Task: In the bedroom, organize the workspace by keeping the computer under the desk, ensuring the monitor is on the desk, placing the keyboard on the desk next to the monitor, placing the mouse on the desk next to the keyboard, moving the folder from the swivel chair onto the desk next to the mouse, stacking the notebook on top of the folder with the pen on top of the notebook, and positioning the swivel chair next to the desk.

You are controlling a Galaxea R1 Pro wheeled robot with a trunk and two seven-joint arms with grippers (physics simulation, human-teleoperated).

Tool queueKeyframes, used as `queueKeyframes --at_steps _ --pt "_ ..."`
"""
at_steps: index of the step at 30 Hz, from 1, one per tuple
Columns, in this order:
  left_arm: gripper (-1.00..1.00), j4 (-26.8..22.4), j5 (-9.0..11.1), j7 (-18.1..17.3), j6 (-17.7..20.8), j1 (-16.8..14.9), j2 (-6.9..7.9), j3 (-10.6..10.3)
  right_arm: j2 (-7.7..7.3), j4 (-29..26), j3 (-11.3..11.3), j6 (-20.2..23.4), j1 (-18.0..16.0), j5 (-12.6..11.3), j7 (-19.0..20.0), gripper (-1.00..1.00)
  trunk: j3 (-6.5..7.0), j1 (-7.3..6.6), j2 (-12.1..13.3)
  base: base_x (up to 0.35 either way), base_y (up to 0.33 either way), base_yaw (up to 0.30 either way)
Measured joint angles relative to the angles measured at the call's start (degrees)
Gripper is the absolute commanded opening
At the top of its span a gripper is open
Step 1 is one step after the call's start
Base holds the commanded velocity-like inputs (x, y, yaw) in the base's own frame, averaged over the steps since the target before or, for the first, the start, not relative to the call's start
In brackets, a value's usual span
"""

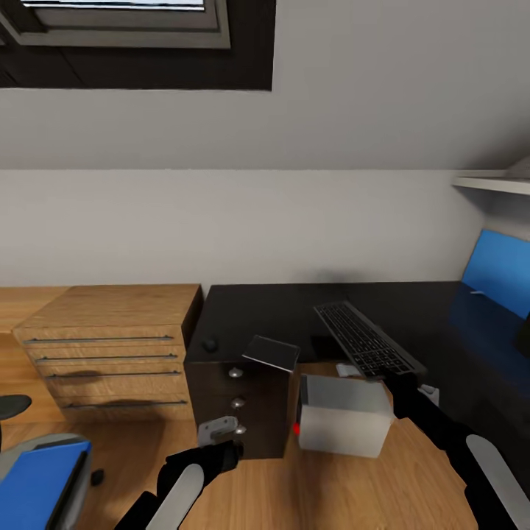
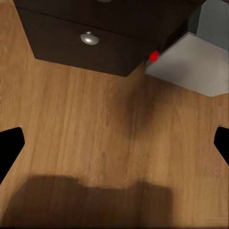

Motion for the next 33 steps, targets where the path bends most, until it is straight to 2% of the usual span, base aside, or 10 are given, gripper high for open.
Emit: queueKeyframes --at_steps 14,27,33 --pt "1.00 0.0 -0.1 0.1 -0.1 0.0 0.08 0.0 0.00 0.0 0.0 -0.1 0.0 0.1 0.1 -1.00 0.00 0.00 0.0 -0.339 -0.005 0.000" --pt "1.00 0.0 -0.1 0.2 -0.2 0.0 0.06 0.0 0.00 0.0 0.0 -0.1 0.0 0.3 0.1 -1.00 0.00 0.00 0.0 -0.337 -0.119 0.000" --pt "1.00 0.0 -0.1 0.2 -0.2 0.0 0.03 -0.1 0.00 -0.2 0.0 -0.3 0.0 2.2 0.1 -1.00 0.00 0.00 0.0 -0.336 -0.131 0.000"
